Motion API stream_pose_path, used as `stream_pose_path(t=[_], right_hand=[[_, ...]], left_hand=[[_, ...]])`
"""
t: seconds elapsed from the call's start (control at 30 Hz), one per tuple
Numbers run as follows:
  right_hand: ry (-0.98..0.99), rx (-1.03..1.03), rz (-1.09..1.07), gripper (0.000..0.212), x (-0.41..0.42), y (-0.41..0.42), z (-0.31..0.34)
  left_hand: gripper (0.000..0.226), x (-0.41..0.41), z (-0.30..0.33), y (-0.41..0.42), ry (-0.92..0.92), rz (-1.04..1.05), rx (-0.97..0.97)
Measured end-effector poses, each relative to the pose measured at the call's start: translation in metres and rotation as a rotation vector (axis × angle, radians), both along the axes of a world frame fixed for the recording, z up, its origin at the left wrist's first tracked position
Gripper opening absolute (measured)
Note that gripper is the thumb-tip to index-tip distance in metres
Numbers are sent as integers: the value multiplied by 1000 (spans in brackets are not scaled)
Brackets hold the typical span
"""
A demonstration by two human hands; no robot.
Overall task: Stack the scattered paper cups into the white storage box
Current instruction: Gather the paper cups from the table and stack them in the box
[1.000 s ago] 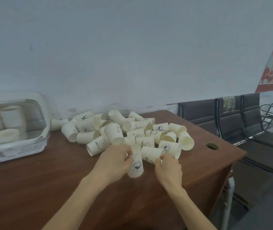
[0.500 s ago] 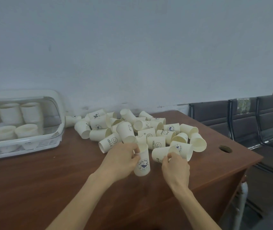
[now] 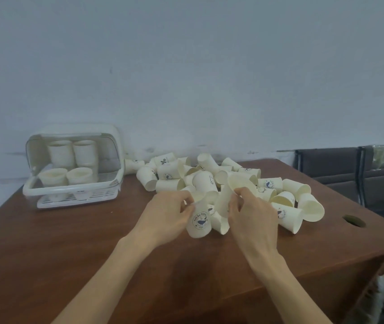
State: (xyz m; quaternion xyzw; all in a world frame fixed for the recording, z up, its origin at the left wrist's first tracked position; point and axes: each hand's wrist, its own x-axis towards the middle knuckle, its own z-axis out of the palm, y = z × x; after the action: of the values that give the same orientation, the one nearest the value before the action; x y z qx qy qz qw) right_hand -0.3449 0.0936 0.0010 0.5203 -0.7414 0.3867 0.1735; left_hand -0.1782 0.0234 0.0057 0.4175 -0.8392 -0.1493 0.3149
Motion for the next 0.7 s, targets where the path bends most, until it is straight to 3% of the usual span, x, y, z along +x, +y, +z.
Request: stream_pose_path(t=[0.7], right_hand=[[72, 53, 317, 21, 111, -54, 0]], left_hand=[[10, 133, 16, -11, 43, 253, -18]])
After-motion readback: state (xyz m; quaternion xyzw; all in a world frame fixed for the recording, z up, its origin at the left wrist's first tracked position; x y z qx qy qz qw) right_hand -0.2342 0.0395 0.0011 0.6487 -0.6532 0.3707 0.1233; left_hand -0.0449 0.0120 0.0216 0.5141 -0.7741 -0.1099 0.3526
